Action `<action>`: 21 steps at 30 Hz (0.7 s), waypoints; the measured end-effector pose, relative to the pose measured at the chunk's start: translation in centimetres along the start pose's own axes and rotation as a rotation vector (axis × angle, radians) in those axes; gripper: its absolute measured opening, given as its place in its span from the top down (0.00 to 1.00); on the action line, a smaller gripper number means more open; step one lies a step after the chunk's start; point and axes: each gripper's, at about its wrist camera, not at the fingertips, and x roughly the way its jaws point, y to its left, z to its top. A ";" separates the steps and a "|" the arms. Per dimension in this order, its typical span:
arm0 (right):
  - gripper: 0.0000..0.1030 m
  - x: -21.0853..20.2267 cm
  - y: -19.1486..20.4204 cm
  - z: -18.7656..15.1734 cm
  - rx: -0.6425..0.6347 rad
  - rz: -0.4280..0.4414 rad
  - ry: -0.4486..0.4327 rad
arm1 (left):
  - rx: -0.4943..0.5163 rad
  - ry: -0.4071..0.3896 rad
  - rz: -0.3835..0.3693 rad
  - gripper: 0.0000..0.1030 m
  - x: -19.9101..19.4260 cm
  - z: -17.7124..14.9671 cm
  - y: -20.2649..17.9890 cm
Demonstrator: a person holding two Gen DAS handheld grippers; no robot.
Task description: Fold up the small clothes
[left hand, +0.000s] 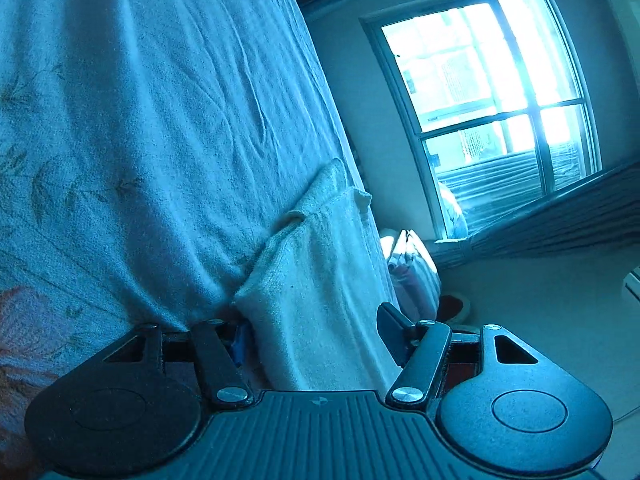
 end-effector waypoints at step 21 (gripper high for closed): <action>1.00 11.7 -0.5 3.2 0.038 0.013 0.071 | 0.120 -0.019 0.110 0.94 4.0 -0.6 -1.6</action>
